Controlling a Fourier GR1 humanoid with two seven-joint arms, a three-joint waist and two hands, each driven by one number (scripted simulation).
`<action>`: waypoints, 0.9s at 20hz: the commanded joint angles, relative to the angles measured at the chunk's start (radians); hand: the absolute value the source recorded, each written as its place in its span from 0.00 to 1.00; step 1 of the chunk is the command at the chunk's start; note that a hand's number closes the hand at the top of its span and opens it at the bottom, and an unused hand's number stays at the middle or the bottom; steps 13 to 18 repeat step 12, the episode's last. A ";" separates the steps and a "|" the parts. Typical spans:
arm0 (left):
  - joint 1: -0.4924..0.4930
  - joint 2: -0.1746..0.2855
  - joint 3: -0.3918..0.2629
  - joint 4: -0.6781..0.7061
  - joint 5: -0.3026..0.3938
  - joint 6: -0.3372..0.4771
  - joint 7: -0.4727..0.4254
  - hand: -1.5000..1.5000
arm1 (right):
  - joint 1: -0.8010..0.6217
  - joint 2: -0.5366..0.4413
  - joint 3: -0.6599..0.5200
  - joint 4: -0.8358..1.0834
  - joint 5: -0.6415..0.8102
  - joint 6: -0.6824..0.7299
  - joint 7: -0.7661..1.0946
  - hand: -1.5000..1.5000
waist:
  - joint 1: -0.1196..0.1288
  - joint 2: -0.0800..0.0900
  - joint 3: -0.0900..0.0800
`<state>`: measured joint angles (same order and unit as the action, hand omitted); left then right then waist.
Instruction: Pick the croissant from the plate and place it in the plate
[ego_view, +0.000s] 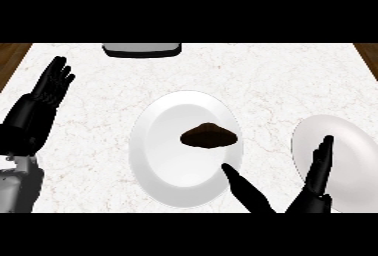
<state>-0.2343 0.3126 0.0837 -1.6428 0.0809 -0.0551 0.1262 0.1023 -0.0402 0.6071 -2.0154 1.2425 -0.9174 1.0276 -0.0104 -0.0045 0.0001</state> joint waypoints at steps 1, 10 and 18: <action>-0.002 -0.022 -0.010 -0.022 -0.025 0.023 0.005 0.50 | 0.191 -0.157 0.041 -0.215 -0.075 -0.023 -0.023 0.00 | -0.003 0.001 0.001; -0.047 -0.029 0.014 0.068 -0.036 -0.002 -0.037 0.50 | 0.497 -0.266 0.177 -0.311 -0.009 -0.182 -0.166 0.00 | -0.006 0.002 0.000; -0.019 -0.009 0.032 0.022 -0.011 -0.027 -0.003 0.50 | 0.546 -0.283 0.137 -0.327 0.011 -0.162 -0.173 0.00 | -0.003 0.002 0.000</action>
